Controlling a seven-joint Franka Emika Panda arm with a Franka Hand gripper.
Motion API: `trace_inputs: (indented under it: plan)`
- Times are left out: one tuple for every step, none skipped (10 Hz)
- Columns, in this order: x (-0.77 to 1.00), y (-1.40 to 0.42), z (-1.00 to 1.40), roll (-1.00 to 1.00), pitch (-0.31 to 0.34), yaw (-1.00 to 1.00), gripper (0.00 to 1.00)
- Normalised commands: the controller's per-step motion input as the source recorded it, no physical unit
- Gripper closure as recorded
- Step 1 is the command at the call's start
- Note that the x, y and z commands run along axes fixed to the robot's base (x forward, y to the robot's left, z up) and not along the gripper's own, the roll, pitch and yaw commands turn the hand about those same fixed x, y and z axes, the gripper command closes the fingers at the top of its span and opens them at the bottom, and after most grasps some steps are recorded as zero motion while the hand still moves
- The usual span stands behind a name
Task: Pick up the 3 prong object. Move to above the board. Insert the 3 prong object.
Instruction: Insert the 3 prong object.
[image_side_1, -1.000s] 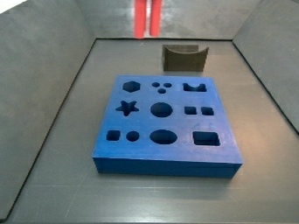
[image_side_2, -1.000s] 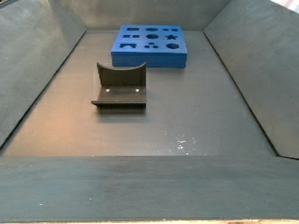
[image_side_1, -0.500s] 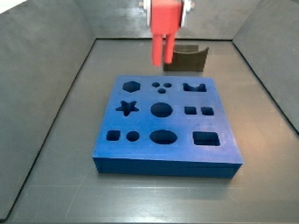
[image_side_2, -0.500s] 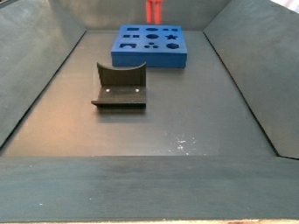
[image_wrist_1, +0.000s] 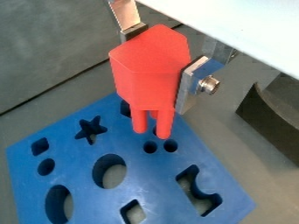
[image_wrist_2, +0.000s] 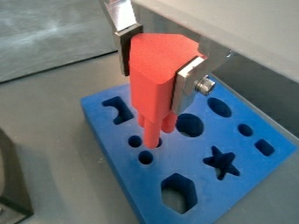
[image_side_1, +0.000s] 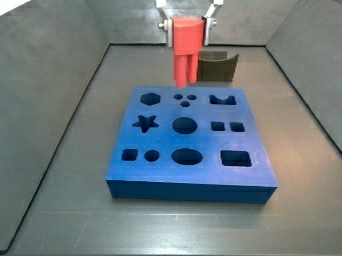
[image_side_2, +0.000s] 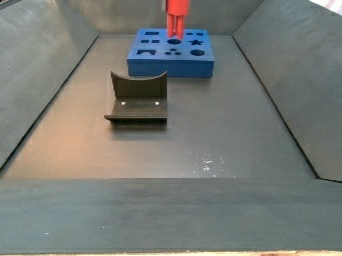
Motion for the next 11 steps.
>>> trace_inputs:
  plan:
    - [0.0,0.1,-0.49,0.45,-0.349,0.68,1.0]
    - [0.0,0.09,-0.46,0.36,-0.326,0.73,1.0]
    - [0.0,0.03,-0.46,0.42,-0.343,0.73,1.0]
    - [-0.03,0.0,-0.38,0.33,-0.354,0.7,1.0]
    - [-0.03,0.0,-0.31,0.25,-0.303,0.72,1.0]
    - [-0.01,0.0,-0.05,-0.09,-0.177,0.07,1.0]
    - [0.02,-0.11,-0.11,0.0,-0.037,0.1,1.0]
    - [0.0,-0.15,-0.11,0.0,-0.057,0.16,1.0]
    - [0.0,-0.13,-0.13,0.0,-0.066,0.18,1.0]
    - [0.0,-0.12,-0.12,0.0,-0.074,0.19,1.0]
    - [0.0,-0.11,-0.12,0.0,-0.066,0.19,1.0]
